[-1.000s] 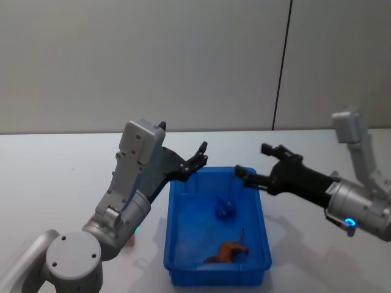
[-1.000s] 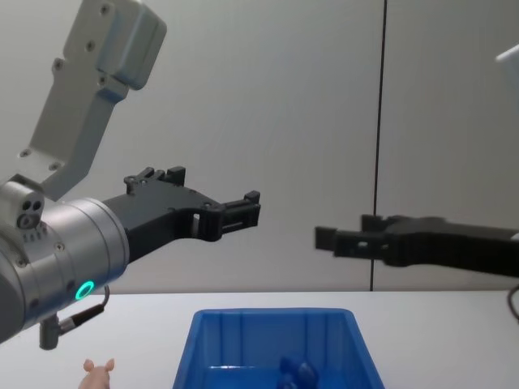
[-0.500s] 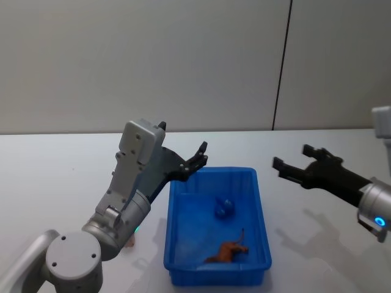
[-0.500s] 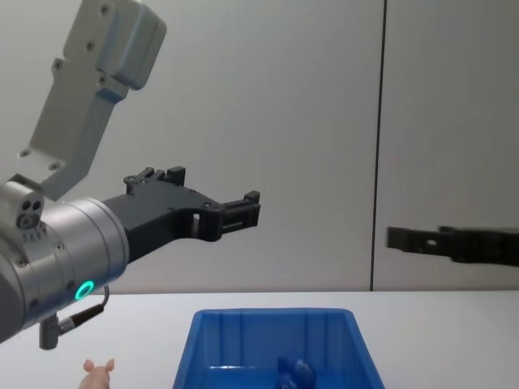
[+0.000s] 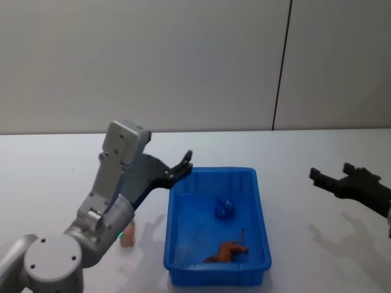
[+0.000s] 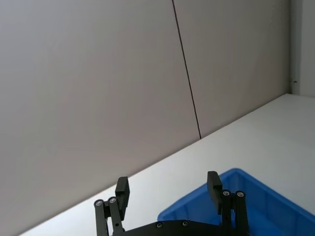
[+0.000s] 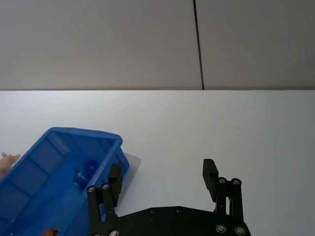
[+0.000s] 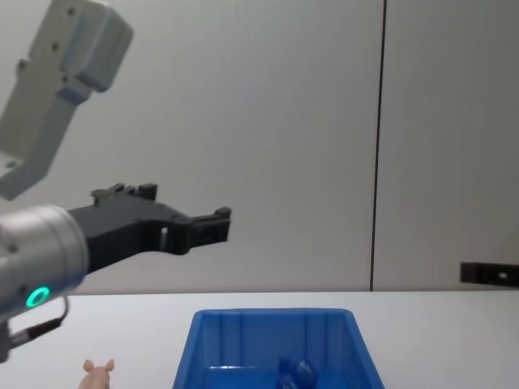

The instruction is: Pick up the two dolls from the table and place them into the box.

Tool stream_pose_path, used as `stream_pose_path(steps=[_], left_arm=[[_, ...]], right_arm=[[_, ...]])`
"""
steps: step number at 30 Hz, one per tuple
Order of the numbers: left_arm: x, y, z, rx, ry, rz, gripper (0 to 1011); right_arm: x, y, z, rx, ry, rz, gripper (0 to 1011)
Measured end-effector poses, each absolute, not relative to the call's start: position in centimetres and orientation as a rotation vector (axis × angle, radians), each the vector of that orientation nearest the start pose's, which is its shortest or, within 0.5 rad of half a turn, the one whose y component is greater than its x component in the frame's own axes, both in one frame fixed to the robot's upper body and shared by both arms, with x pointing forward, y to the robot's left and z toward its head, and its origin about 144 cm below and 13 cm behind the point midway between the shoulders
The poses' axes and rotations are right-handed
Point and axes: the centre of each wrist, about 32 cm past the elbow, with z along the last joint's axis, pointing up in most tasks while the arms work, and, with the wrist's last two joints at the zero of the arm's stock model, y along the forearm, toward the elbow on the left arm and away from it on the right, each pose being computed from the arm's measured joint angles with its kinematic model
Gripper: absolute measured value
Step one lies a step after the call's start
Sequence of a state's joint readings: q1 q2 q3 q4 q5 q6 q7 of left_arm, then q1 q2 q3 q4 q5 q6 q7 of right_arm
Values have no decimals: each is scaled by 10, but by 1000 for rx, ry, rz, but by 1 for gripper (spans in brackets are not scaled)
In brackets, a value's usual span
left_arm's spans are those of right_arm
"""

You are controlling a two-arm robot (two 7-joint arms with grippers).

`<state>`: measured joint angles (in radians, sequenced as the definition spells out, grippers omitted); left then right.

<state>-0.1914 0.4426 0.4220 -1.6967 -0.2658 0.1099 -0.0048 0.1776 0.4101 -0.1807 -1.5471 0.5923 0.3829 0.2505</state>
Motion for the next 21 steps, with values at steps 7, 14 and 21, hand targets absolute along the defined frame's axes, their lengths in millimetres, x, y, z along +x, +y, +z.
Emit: stream_pose_path(steps=[7,14,21], left_arm=[[465,230,1212,173,-121,1193,1001],[451,242,1211,229,-25,1243,1001],[445,255,1207,283,98,1276,1001]], right_arm=[[498,-301,1194,-112,375,-1161,1001],[495,-305,1193,-125,393,-1187,1001],[493,-307,1193,-133,404,-1204,1001]])
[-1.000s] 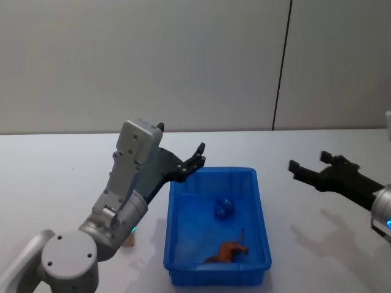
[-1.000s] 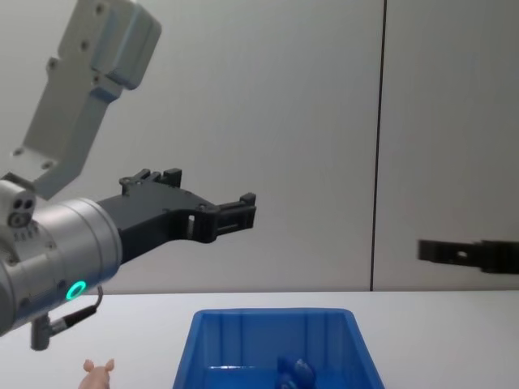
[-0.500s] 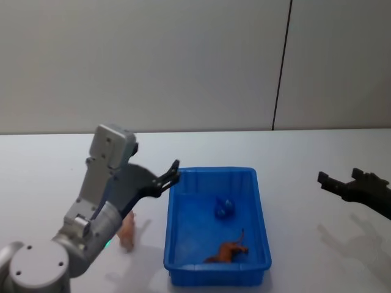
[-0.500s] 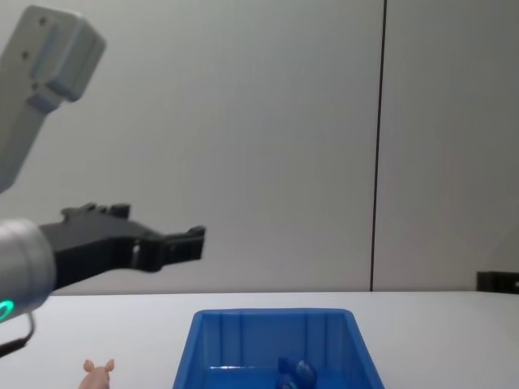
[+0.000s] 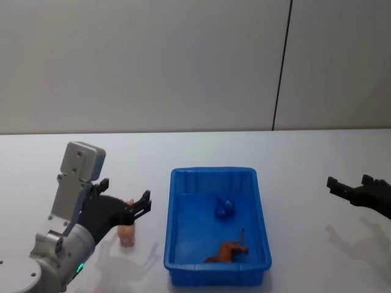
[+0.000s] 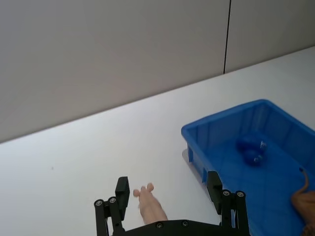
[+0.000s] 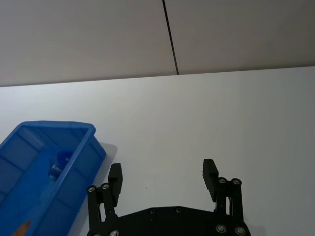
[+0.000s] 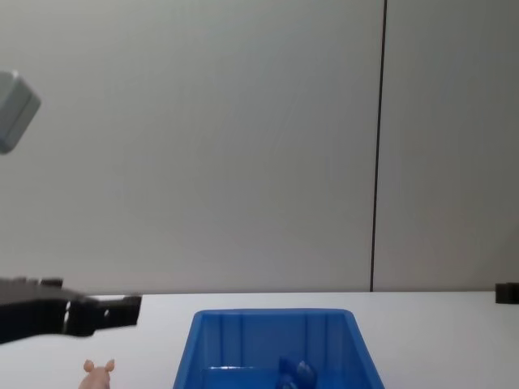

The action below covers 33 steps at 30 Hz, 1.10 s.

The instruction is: Pick up the two dolls from the table and place them into the box.

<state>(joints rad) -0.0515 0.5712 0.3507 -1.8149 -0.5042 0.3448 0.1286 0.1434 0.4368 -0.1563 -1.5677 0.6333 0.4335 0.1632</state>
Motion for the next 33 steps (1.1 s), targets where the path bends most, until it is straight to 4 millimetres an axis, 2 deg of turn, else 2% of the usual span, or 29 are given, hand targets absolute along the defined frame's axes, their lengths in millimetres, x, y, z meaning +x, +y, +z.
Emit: stream_pose_path(steps=[5,16,33], left_arm=[[449,262,1202,311,169,1286,1001],[475,278,1186,349,304,1253,1001],[500,286,1170,393,426,1210,1001]], right_arm=[[493,-308,1193,-136,408,-1210,1001],[492,-309,1193,-140,414,-1217,1001],[492,-310,1193,-142,417,-1221,1001]])
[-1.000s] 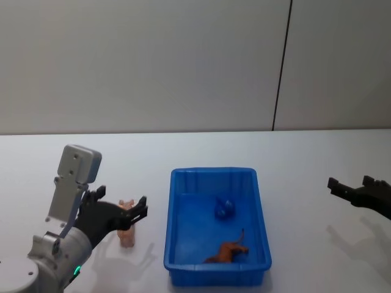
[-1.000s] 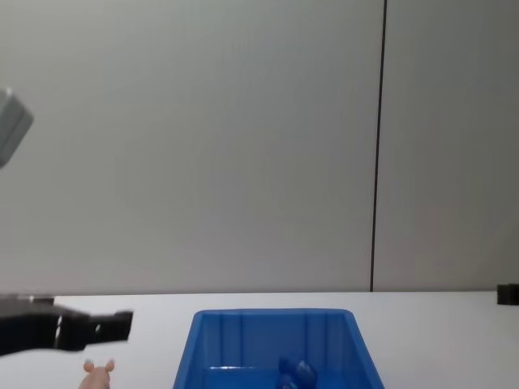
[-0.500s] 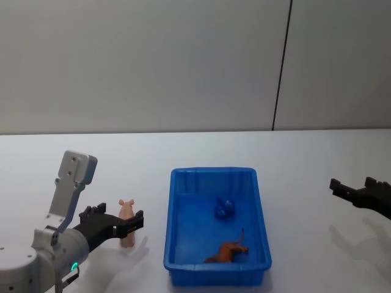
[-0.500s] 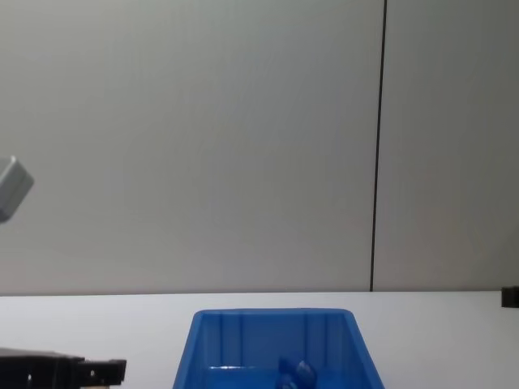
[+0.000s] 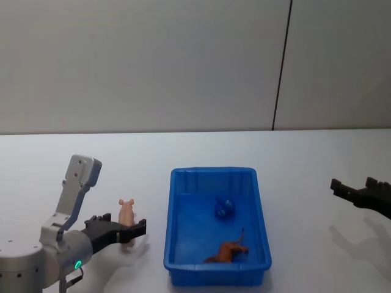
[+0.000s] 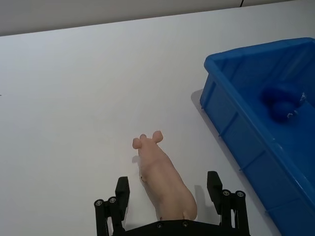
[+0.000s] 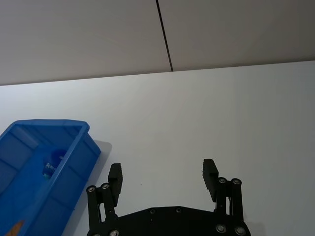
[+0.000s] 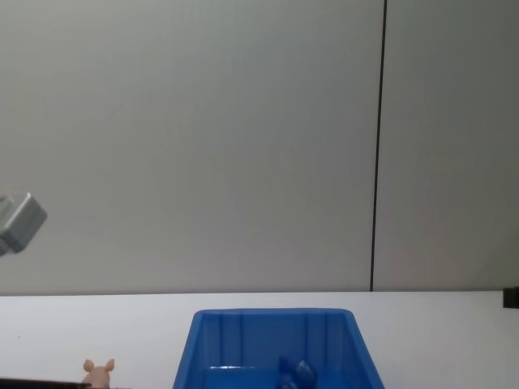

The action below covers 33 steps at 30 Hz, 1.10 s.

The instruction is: Pick up the two dolls from the table and place them into the box.

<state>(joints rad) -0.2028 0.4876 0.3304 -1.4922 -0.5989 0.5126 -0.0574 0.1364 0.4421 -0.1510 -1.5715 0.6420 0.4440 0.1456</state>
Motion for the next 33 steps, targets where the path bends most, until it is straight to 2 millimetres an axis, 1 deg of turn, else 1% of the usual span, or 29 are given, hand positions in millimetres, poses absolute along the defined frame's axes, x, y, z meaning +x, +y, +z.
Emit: stream_pose_path(steps=[8,12,13,14,15,16,18,19,21,23,25,28,31,33], left_arm=[[505,286,1167,421,454,1219,1000],[507,286,1166,431,462,1223,942],[507,286,1165,434,465,1224,903],[507,286,1165,435,466,1225,885],[508,286,1165,438,469,1226,833],[508,286,1165,439,469,1226,833],[508,286,1164,442,471,1227,782],[508,286,1164,443,473,1228,729],[509,286,1164,446,475,1228,687],[509,286,1164,447,476,1229,606],[509,286,1164,449,477,1229,565],[510,286,1164,450,478,1230,443],[510,286,1164,451,476,1231,395],[509,286,1164,448,470,1232,391]], right_arm=[[491,-310,1192,-143,417,-1222,1001],[491,-310,1193,-143,417,-1222,1001],[491,-310,1193,-143,417,-1222,1001],[491,-310,1193,-143,417,-1222,1001],[491,-310,1192,-143,417,-1222,1001],[491,-310,1193,-143,417,-1222,1001],[491,-310,1193,-143,417,-1222,1001],[491,-310,1193,-143,417,-1222,1001],[491,-310,1192,-143,417,-1222,1001],[491,-310,1193,-143,417,-1222,1001],[491,-310,1192,-143,417,-1222,1001],[491,-310,1192,-143,417,-1222,1001],[491,-310,1193,-143,417,-1222,1001],[491,-310,1192,-143,417,-1222,1001]])
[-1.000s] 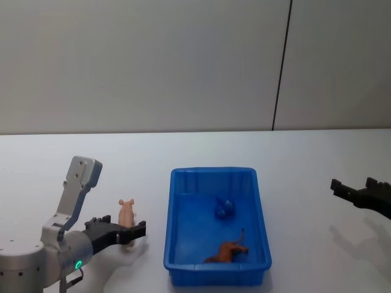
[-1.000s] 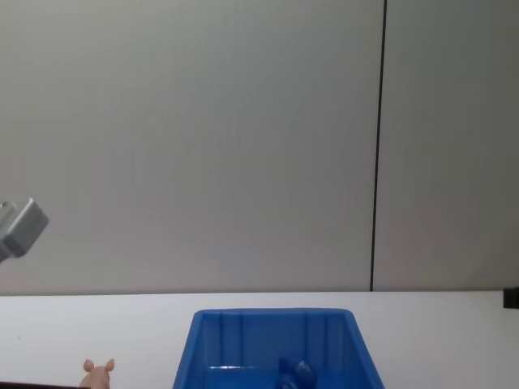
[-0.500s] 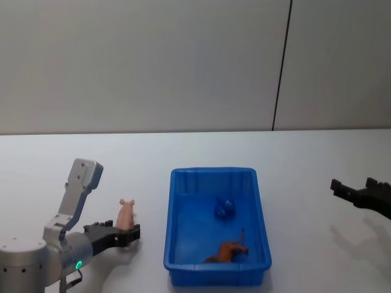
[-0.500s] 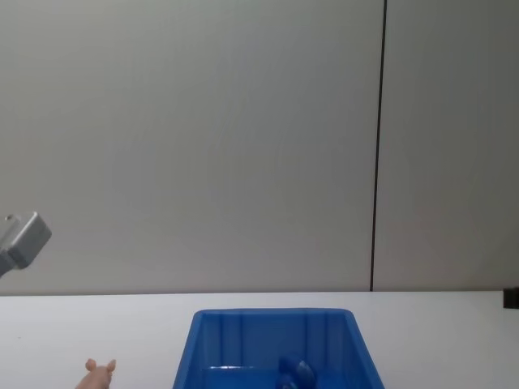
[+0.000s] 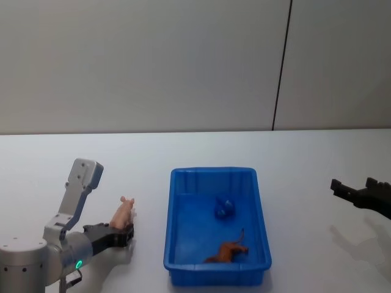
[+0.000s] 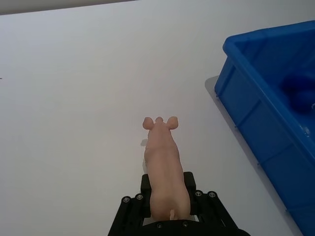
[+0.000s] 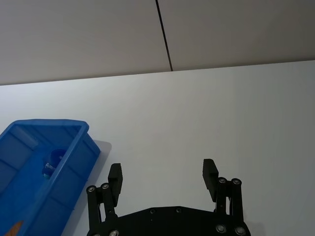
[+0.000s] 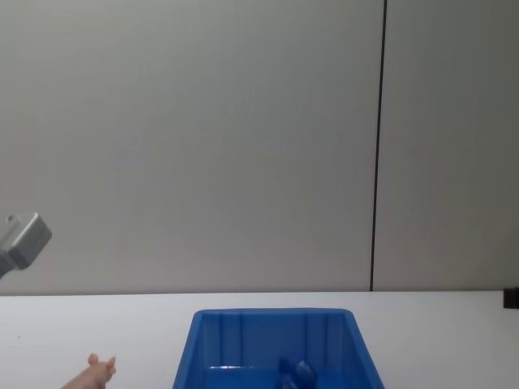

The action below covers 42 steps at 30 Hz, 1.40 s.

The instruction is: Pick up the two dolls from the table and place them into the box.

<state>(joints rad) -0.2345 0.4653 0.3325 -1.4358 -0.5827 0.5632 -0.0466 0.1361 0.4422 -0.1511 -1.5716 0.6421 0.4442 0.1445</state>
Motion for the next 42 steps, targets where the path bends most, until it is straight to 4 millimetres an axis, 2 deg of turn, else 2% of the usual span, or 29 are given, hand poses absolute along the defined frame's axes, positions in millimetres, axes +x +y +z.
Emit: stream_pose_path(steps=[14,22,32,42], left_arm=[[502,287,1173,373,353,1260,391],[498,288,1184,300,263,1258,391],[499,284,1204,199,178,1168,390],[510,276,1216,144,169,1021,390]], right_arm=[[491,-310,1193,-143,417,-1222,1001],[491,-310,1192,-143,417,-1222,1001],[491,-310,1193,-143,417,-1222,1001],[491,-310,1193,-143,417,-1222,1001]])
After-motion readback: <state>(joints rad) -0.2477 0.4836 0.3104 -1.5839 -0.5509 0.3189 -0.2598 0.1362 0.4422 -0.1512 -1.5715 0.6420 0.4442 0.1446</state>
